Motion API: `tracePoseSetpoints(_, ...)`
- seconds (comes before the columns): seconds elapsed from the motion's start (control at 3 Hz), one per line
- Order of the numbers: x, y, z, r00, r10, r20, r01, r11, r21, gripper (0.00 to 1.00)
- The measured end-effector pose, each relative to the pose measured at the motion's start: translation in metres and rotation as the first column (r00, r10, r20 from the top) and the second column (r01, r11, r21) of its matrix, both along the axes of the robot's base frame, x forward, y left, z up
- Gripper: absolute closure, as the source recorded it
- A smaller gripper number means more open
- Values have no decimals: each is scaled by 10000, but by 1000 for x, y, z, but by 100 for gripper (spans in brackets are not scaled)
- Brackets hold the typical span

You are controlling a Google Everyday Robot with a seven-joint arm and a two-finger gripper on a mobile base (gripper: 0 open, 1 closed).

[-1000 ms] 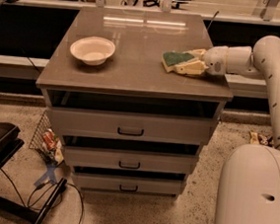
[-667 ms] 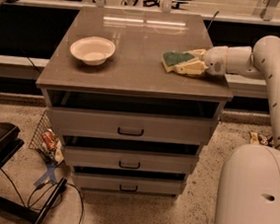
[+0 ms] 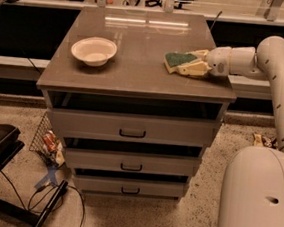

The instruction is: Place sponge into paper bowl

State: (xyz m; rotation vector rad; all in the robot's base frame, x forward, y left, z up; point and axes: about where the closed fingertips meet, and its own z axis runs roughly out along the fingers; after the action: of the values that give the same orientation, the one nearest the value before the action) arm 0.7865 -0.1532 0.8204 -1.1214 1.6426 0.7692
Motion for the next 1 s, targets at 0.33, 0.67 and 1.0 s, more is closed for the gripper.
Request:
tracePoseSetpoints(0.33,0,0,0,10000,0,0,0,10000,0,100)
tracePoseSetpoints(0.67,0,0,3,10000,-20,32,20,10000,-67,100)
tracePoseSetpoints(1.0,3,1,57,9972,-365,656,440,9922,-1164,100)
